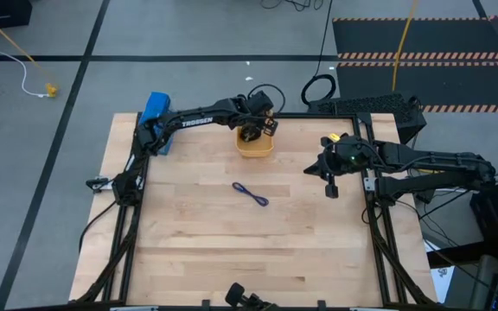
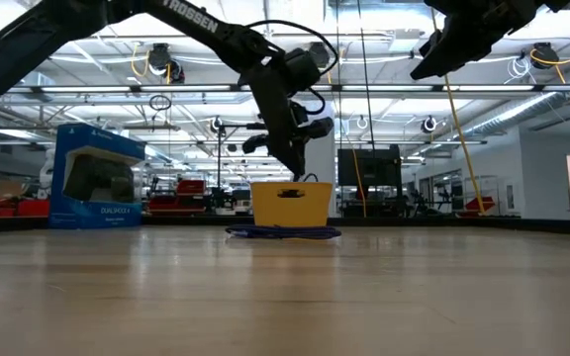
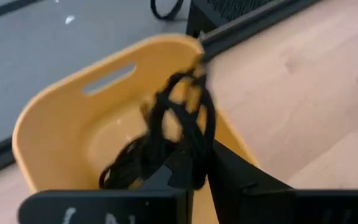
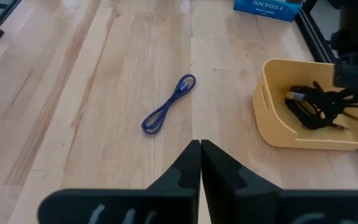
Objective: Pick and place USB-C Cables
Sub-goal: Put the black charger cable into the yellow bin
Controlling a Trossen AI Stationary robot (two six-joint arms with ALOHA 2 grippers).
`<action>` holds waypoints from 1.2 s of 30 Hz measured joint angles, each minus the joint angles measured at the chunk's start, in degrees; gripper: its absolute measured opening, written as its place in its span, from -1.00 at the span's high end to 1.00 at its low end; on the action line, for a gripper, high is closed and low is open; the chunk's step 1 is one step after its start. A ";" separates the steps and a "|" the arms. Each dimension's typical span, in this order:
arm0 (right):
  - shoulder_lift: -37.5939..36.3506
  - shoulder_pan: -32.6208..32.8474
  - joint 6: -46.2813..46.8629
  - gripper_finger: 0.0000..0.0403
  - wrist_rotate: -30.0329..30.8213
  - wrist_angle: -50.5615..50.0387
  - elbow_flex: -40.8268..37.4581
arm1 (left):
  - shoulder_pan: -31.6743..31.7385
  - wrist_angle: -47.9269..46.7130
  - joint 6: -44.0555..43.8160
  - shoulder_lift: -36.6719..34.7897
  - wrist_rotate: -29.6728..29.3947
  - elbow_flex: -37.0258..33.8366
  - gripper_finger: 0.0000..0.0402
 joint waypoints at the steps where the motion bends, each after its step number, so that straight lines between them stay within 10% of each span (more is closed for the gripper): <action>1: -0.02 0.00 -0.08 0.98 0.01 0.02 0.00 | 0.04 -0.26 -0.01 0.36 0.00 0.00 0.76; 36: -0.02 -0.02 -0.13 0.98 -0.01 0.00 0.00 | 0.87 -10.77 4.28 -7.47 4.32 0.00 0.22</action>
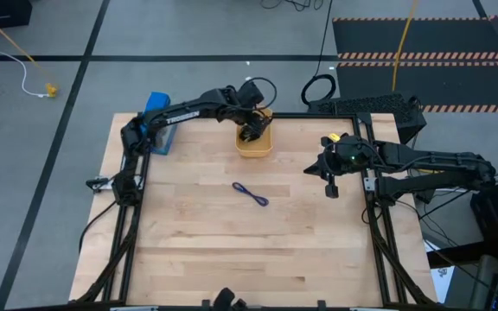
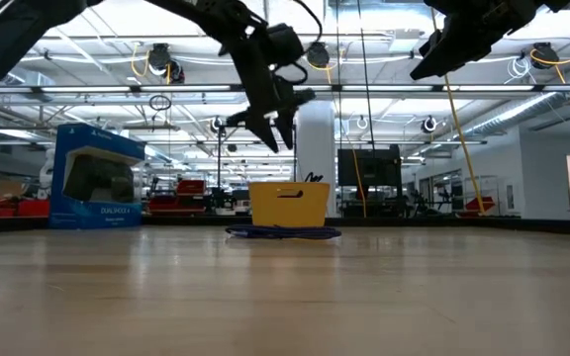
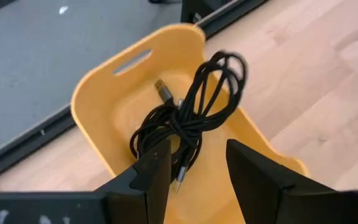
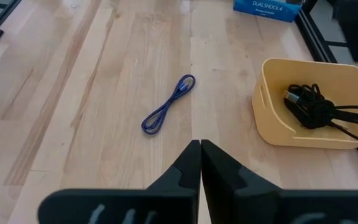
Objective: Pick and place USB-C Cables
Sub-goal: Put the black charger cable into the yellow bin
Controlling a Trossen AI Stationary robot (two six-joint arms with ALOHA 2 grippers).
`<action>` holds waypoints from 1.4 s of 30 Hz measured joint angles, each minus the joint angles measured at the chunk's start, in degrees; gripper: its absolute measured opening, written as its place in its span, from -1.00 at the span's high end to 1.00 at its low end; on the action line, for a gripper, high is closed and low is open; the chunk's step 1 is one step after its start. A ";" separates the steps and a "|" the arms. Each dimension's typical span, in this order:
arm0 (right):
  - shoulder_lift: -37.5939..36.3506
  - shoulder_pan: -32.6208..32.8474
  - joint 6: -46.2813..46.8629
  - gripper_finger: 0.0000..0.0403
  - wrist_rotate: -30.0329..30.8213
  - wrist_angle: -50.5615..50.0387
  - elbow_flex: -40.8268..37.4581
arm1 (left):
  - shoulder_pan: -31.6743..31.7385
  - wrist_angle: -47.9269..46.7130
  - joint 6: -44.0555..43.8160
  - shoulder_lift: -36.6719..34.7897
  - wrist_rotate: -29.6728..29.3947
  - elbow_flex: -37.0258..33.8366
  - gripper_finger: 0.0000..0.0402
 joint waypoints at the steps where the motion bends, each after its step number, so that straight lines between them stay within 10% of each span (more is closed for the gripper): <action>1: 0.00 0.00 0.13 0.98 0.02 0.02 0.00 | -0.10 0.06 0.34 -0.82 -0.02 0.00 0.22; 42: 0.04 0.01 0.46 0.98 0.02 0.03 0.00 | -10.73 -1.37 16.73 -9.36 0.20 0.07 0.22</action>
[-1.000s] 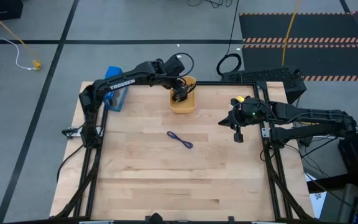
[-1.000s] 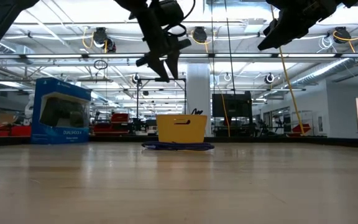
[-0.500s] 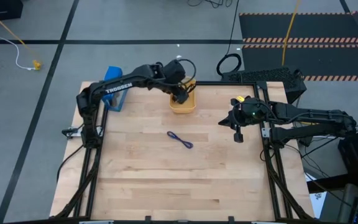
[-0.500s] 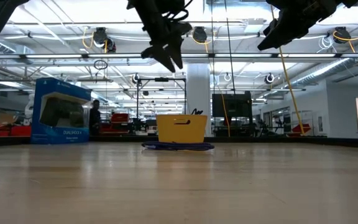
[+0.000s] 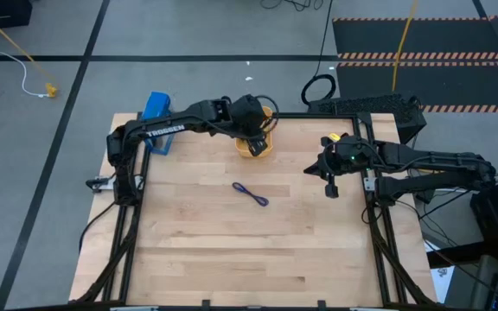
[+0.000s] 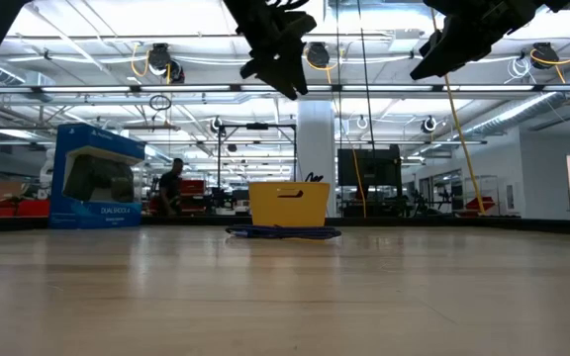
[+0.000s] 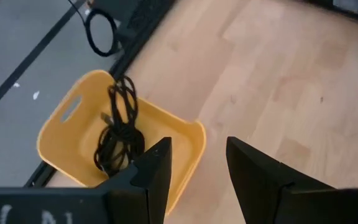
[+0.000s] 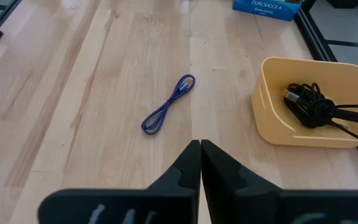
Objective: Pick and place USB-C Cables
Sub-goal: Put the black charger cable into the yellow bin
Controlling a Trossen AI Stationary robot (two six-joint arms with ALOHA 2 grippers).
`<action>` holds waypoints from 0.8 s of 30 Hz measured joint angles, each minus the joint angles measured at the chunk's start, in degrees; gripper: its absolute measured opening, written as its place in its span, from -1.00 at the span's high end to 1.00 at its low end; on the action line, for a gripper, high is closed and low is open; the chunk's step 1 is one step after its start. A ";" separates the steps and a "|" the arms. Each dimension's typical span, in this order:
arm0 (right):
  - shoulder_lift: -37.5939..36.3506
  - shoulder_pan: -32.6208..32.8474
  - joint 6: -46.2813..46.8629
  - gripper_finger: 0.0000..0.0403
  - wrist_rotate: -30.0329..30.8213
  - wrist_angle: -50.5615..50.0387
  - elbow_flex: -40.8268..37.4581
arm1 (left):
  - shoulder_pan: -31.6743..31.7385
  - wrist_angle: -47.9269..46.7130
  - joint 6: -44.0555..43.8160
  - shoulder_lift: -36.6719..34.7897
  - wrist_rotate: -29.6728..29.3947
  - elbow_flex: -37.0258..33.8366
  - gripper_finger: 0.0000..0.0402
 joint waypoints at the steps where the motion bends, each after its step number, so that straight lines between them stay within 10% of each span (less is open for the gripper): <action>1: 0.00 -0.01 0.24 0.98 0.00 0.01 0.00 | -0.28 -0.34 0.58 0.12 0.00 -0.06 0.22; 13: 0.00 -0.03 -0.93 0.98 3.08 4.57 -6.24 | -3.47 -2.23 0.45 -4.06 -8.13 -1.94 0.22; 24: 4.98 -2.77 -1.21 0.98 13.71 11.86 -6.24 | -5.63 22.25 1.80 -20.23 -11.40 -33.25 0.22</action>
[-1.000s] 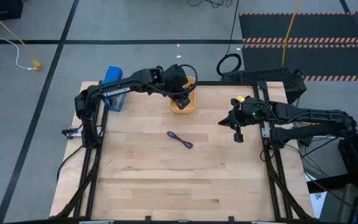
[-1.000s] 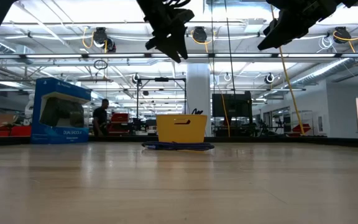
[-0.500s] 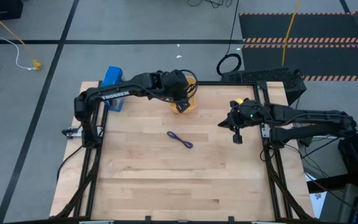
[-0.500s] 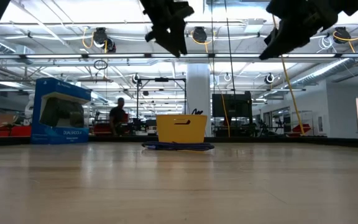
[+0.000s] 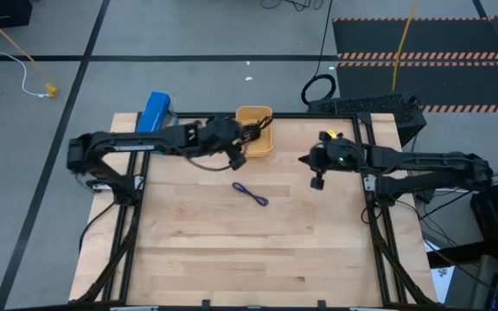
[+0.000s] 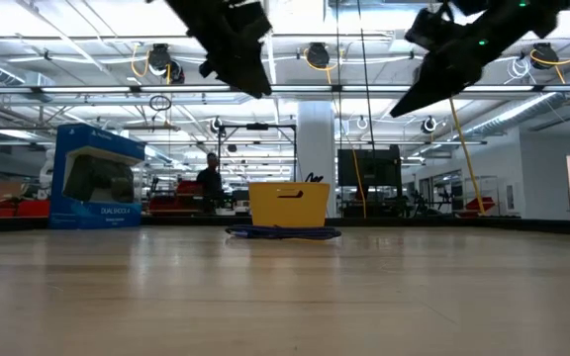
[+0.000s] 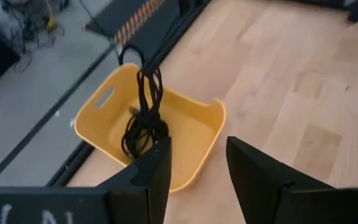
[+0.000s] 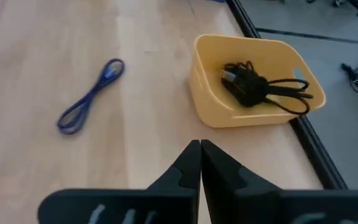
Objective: Pick and place USB-C Cables
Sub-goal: Put the black charger cable into the yellow bin
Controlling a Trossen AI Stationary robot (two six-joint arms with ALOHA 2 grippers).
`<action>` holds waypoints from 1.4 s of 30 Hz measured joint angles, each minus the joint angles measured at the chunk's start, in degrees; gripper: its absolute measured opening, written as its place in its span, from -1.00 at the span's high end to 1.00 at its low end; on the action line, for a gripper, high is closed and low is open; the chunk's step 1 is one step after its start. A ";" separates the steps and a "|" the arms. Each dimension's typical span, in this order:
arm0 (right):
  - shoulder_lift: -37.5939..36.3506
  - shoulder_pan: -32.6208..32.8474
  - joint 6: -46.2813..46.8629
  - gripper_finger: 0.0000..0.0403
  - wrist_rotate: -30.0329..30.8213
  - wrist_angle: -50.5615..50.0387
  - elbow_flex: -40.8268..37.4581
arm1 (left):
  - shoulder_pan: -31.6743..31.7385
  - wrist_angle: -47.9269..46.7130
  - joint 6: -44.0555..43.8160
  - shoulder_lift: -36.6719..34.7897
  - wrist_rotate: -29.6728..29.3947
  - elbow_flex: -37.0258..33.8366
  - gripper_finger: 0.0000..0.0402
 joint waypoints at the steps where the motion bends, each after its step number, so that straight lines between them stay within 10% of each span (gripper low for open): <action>1: 1.74 -0.73 -0.53 0.98 -0.08 0.60 1.05 | -0.09 2.30 0.38 -1.88 -0.01 -2.54 0.22; 20: 36.73 -16.69 -23.75 0.98 -11.00 -22.20 45.74 | 0.68 28.34 6.39 -28.01 2.34 -32.48 0.22; 42: 54.26 -21.28 -46.40 0.18 -10.93 -18.54 50.61 | 1.26 29.72 7.90 -29.07 3.88 -33.63 0.22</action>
